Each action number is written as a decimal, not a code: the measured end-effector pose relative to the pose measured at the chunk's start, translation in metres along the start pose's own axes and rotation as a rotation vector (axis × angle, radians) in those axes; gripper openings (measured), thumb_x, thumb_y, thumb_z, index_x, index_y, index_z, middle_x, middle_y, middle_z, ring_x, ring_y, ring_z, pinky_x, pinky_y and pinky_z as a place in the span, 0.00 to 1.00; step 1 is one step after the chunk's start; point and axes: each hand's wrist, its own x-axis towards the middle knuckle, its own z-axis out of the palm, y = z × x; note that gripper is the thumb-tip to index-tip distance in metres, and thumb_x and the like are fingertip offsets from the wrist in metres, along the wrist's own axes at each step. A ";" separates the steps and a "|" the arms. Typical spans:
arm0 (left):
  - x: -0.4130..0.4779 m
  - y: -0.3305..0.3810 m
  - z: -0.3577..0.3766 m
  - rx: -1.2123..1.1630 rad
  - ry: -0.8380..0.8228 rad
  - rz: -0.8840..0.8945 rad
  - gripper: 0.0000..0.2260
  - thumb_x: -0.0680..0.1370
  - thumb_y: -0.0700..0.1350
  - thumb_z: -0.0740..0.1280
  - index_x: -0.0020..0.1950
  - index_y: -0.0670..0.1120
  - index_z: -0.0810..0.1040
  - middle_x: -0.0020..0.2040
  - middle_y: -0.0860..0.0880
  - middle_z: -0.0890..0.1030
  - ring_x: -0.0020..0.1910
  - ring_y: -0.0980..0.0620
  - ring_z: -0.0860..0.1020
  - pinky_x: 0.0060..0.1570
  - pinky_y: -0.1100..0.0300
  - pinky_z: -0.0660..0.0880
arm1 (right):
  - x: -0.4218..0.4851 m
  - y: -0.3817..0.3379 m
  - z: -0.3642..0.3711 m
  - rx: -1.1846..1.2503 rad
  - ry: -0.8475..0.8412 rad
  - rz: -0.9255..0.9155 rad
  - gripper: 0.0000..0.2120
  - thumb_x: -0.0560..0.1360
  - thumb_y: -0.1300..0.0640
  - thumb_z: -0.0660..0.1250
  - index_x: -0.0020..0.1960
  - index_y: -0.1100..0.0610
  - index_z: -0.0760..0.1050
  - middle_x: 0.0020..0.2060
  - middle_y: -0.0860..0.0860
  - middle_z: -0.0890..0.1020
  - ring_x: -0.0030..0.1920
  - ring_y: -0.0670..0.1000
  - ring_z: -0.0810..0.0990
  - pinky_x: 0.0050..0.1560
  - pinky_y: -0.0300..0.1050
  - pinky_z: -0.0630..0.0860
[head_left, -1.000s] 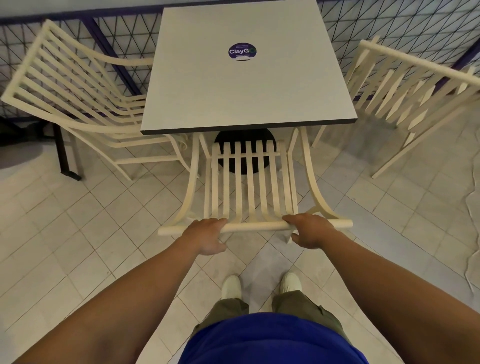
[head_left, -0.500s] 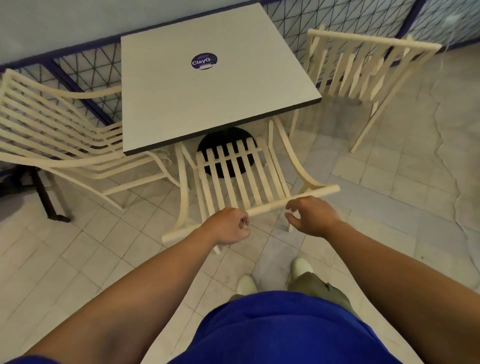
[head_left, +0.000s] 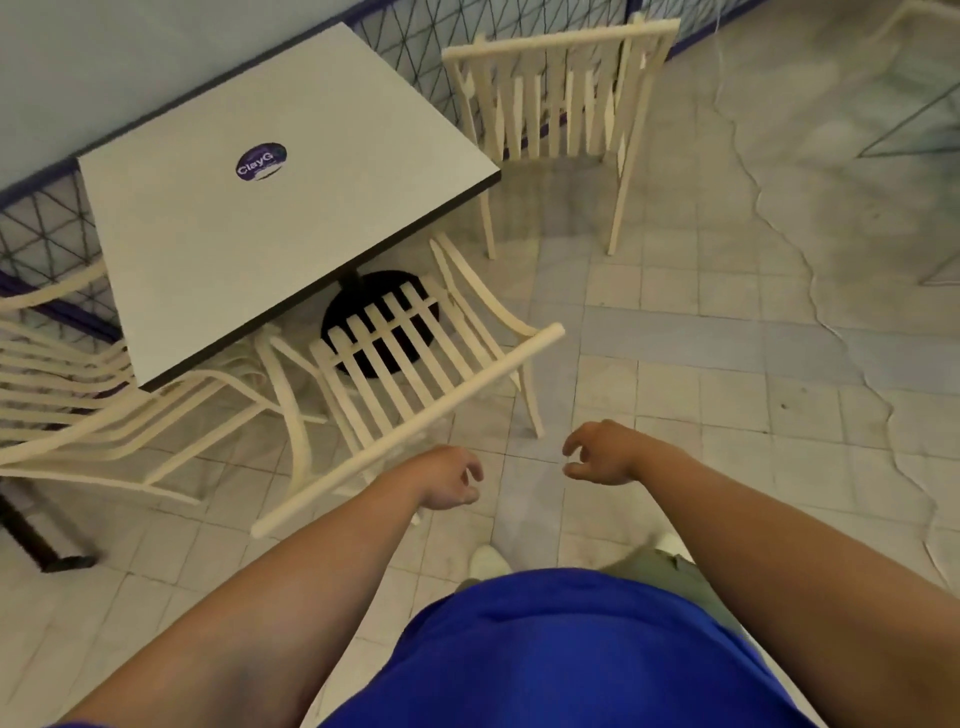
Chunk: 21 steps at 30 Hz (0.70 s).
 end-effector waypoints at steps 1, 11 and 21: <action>0.003 0.013 0.001 0.007 0.003 0.001 0.16 0.78 0.49 0.69 0.66 0.50 0.77 0.59 0.51 0.80 0.55 0.51 0.78 0.59 0.56 0.75 | -0.003 0.011 -0.001 0.017 0.005 0.004 0.22 0.78 0.43 0.65 0.69 0.51 0.72 0.66 0.53 0.74 0.64 0.54 0.74 0.66 0.49 0.70; 0.049 0.176 0.019 0.007 -0.011 0.062 0.15 0.79 0.46 0.67 0.67 0.49 0.77 0.60 0.49 0.79 0.56 0.50 0.78 0.56 0.58 0.73 | -0.061 0.163 -0.036 0.015 -0.010 0.035 0.22 0.79 0.44 0.63 0.70 0.52 0.72 0.68 0.52 0.74 0.66 0.53 0.72 0.67 0.47 0.68; 0.089 0.274 0.004 -0.051 -0.016 0.122 0.15 0.80 0.46 0.66 0.66 0.49 0.77 0.59 0.48 0.80 0.57 0.47 0.78 0.59 0.56 0.74 | -0.076 0.251 -0.098 -0.023 -0.034 0.057 0.22 0.79 0.44 0.64 0.69 0.52 0.72 0.67 0.52 0.75 0.66 0.54 0.73 0.67 0.48 0.69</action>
